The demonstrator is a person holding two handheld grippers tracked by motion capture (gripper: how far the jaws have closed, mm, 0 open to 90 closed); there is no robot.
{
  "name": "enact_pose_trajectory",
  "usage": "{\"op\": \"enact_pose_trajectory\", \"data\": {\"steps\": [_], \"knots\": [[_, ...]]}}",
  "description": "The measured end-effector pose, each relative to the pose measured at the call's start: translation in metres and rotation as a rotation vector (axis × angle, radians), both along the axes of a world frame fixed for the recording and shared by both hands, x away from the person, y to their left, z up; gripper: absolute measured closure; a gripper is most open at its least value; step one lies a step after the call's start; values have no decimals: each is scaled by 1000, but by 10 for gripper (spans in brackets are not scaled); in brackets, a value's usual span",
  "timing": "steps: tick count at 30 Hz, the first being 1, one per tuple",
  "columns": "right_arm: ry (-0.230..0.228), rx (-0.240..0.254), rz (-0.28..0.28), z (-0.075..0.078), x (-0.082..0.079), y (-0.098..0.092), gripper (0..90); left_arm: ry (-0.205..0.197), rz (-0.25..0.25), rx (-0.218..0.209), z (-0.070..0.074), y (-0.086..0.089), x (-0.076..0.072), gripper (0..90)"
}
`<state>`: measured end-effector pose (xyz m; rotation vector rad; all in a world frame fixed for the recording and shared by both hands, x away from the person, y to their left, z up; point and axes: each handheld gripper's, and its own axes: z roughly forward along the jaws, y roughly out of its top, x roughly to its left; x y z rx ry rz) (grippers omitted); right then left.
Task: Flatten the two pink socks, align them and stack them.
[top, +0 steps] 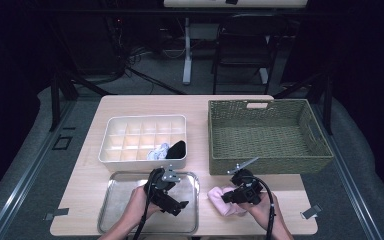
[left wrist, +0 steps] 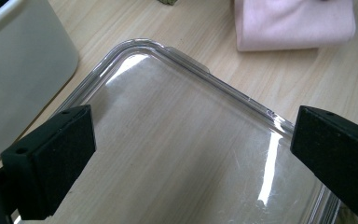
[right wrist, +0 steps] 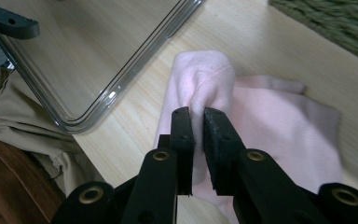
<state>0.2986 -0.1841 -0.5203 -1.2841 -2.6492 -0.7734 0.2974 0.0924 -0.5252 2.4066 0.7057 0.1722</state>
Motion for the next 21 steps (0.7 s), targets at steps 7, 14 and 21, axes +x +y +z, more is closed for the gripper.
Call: {"op": "enact_pose_trajectory", "data": {"steps": [7, 14, 21], "knots": [[18, 7, 40, -6, -2, 14, 815, 0, 6, 2, 0, 2, 1, 1], [28, 39, 72, -7, -8, 23, 796, 7, 5, -1, 0, 4, 1, 1], [36, 70, 120, -5, -13, 28, 755, 10, 4, 8, -1, 4, 0, 1]]}}
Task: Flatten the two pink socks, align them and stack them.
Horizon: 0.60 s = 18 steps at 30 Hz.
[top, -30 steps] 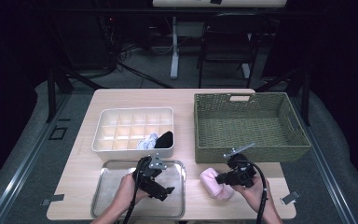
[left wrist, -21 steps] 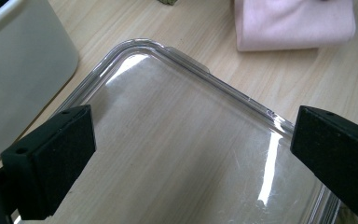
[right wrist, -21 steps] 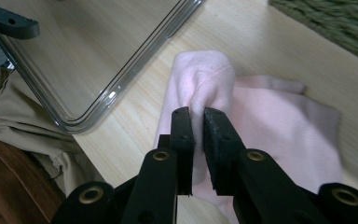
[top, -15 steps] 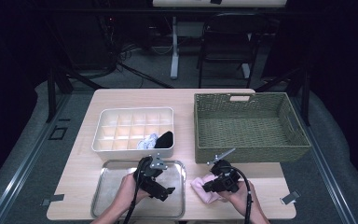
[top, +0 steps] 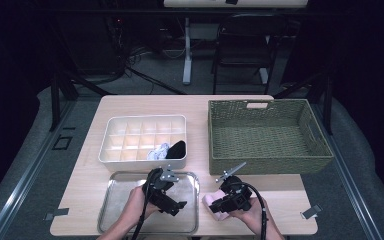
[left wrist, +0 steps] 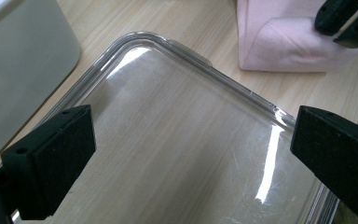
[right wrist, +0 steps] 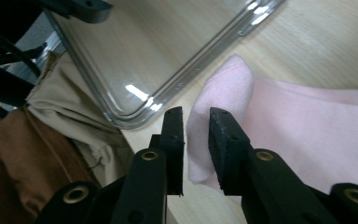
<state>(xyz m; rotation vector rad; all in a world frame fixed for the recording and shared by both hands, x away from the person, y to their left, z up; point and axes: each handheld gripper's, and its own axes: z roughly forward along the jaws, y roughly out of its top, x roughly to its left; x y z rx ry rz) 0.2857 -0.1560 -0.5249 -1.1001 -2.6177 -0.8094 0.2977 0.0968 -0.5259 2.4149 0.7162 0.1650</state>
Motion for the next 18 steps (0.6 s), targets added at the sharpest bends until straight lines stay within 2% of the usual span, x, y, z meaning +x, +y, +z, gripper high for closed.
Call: {"op": "enact_pose_trajectory", "data": {"steps": [3, 6, 8, 10, 13, 15, 16, 17, 18], "knots": [[1, 15, 22, 3, -1, 0, 735, 3, 1, 0, 0, 0, 0, 1], [-7, 34, 17, 6, -2, -2, 719, 9, -3, 2, 0, -1, -1, 1], [-19, 27, 6, 9, -1, -6, 709, 11, -3, -2, -1, -3, -1, 1], [-23, 29, -16, 9, 0, -11, 703, 31, -13, -4, -1, -5, -2, 2], [-34, 9, -52, 8, 5, -20, 697, 42, -19, -2, -3, -10, -4, 2], [-61, -30, -81, 8, 7, -26, 691, 48, -20, -3, -3, -14, -5, 4], [-58, -27, -97, 8, 9, -30, 690, 47, -20, 1, -3, -16, -6, 10], [-62, -45, -104, 8, 10, -33, 685, 52, -21, 3, -3, -18, -7, 22], [-83, -60, -126, 7, 11, -36, 684, 61, -22, -7, -4, -21, -8, 36]]}}
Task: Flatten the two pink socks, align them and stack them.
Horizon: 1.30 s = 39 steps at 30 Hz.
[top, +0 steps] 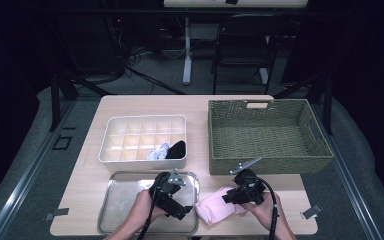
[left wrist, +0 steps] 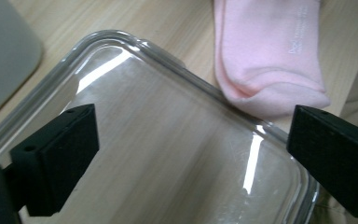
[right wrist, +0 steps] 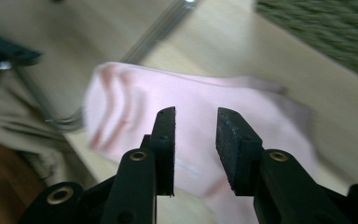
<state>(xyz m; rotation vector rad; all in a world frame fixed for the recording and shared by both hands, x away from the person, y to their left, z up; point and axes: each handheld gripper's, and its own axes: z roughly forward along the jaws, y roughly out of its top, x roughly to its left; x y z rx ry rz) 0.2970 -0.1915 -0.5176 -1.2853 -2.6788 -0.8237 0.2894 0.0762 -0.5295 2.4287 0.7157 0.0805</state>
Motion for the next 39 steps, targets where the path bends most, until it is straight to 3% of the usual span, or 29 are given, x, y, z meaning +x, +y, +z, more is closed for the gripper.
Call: {"op": "enact_pose_trajectory", "data": {"steps": [2, 5, 9, 11, 17, 22, 23, 26, 27, 30, 36, 39], "knots": [[2, -24, -25, 0, 2, -6, 682, 10, -6, 0, -1, -4, -2, 68], [-31, -69, -78, -2, 5, -14, 678, 23, -19, -3, -1, -9, -5, 118], [-39, -86, -128, -9, 10, -23, 658, 23, -44, 12, -1, -15, -8, 178], [-10, -107, -113, -11, 13, -26, 630, 31, -51, 4, -1, -19, -11, 202], [35, -138, -102, -22, 16, -24, 581, 25, -101, 41, -1, -29, -15, 235], [44, -140, -100, -26, 16, -23, 702, 14, -112, 77, -4, -36, -18, 323], [50, -173, -67, -24, 17, -24, 737, 9, -112, 79, -4, -37, -18, 354], [34, -134, -93, -24, 14, -20, 781, 9, -132, 86, -5, -38, -19, 444], [21, -164, -81, -22, 14, -21, 782, 7, -139, 90, -5, -39, -20, 480], [-2, -156, -65, -17, 11, -19, 774, 12, -151, 93, -7, -41, -21, 571], [-42, -127, -53, -6, 5, -14, 767, 6, -152, 106, -9, -41, -21, 662], [-51, -158, -52, -7, 4, -12, 760, 9, -158, 113, -10, -42, -22, 704]]}}
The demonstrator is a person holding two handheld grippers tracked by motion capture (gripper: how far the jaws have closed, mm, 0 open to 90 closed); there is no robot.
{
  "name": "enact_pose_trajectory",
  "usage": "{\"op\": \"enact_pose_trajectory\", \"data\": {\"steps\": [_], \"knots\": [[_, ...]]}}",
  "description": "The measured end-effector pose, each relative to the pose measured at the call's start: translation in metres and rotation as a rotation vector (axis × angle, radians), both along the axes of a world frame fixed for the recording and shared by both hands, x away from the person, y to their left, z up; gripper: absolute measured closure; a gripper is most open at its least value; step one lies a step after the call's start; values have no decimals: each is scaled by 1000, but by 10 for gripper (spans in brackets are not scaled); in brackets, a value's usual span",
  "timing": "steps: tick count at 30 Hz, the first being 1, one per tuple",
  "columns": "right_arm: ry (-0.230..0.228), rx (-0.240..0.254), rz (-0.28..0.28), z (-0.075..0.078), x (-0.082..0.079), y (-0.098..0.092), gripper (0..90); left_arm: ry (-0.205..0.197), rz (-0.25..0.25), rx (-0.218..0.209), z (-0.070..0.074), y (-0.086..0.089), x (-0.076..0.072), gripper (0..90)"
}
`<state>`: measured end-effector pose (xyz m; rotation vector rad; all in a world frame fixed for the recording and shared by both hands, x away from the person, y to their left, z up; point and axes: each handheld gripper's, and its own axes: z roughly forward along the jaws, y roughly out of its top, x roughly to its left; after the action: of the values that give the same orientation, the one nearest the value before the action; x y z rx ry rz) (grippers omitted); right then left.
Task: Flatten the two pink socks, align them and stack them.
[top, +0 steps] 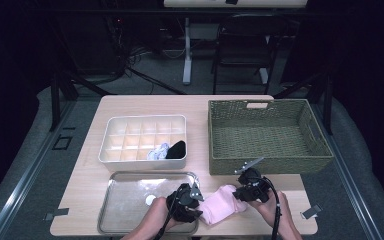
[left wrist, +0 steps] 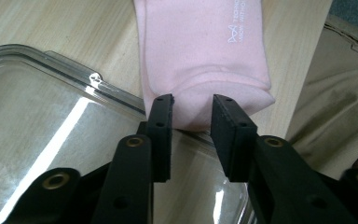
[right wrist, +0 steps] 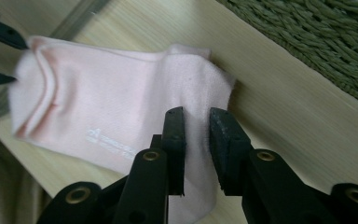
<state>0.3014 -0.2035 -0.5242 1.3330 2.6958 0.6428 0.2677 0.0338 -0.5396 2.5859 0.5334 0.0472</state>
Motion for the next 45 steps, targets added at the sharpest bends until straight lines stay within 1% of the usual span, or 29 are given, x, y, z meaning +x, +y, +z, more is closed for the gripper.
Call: {"op": "enact_pose_trajectory", "data": {"steps": [1, 3, 4, 8, 9, 13, 14, 15, 16, 17, 18, 20, 22, 23, 24, 25, 26, 28, 29, 32, 33, 35, 36, 38, 39, 40, 41, 43, 45], "knots": [[2, -30, 10, 0, 1, 0, 754, -4, -1, 1, -1, -1, 0, 718], [5, -28, -8, -4, 2, 0, 746, -5, -8, 7, -2, -2, -1, 738], [7, -46, -3, -4, 3, -1, 751, -8, -11, 10, -2, -3, -1, 750], [26, -69, 3, -6, 4, -3, 792, -20, -14, 15, -2, -6, -2, 835], [34, -53, -2, -7, 4, -3, 794, -19, -14, 14, -3, -7, 0, 845], [19, -51, -29, -5, 2, -5, 795, -23, -9, 6, -5, -9, 2, 864], [18, -80, -33, -3, 2, -7, 794, -31, -3, 2, -4, -10, 5, 869], [7, -39, -60, -4, 1, -7, 794, -35, 4, -8, -3, -11, 6, 869], [-3, -59, -77, -3, 1, -9, 792, -40, 8, -12, -3, -11, 7, 869], [19, -78, -63, 0, 2, -11, 792, -47, 16, -19, -2, -12, 9, 867], [10, -70, -75, 0, 2, -13, 792, -50, 23, -26, -1, -12, 11, 864], [15, -78, -92, 0, 2, -16, 777, -46, 36, -39, 1, -13, 15, 822], [23, -71, -99, 0, 3, -17, 761, -43, 35, -50, 3, -14, 15, 727], [40, -85, -97, -2, 4, -20, 717, -32, 17, -40, 4, -18, 13, 665], [47, -86, -87, -2, 5, -21, 708, -32, 17, -40, 4, -18, 13, 615], [50, -68, -91, -4, 6, -21, 691, -13, 8, -35, 3, -20, 11, 589], [58, -74, -82, -5, 7, -21, 683, -8, -1, -17, 0, -24, 10, 575], [54, -67, -82, -7, 7, -20, 690, -4, -5, -5, -2, -26, 10, 557], [51, -82, -72, -10, 8, -19, 754, -7, -7, 4, -4, -28, 10, 574], [48, -57, -78, -11, 7, -18, 818, -15, -17, 29, -6, -31, 10, 649], [46, -61, -74, -10, 7, -18, 830, -13, -18, 37, -8, -33, 9, 676], [43, -74, -58, -8, 6, -18, 849, -16, -25, 45, -11, -34, 9, 722], [28, -79, -61, -7, 5, -18, 859, -22, -27, 48, -12, -35, 8, 740], [26, -76, -53, -4, 4, -17, 867, -26, -28, 45, -11, -35, 8, 766], [19, -70, -63, -3, 3, -16, 871, -27, -25, 44, -11, -35, 8, 780], [16, -85, -54, -2, 3, -16, 872, -30, -25, 41, -11, -35, 8, 788], [3, -58, -70, -2, 1, -14, 875, -30, -25, 41, -11, -35, 8, 795], [1, -52, -52, 1, 1, -14, 876, -38, -19, 37, -12, -34, 9, 801], [-23, -47, -42, 6, -1, -13, 879, -46, -15, 36, -12, -33, 10, 812]]}}
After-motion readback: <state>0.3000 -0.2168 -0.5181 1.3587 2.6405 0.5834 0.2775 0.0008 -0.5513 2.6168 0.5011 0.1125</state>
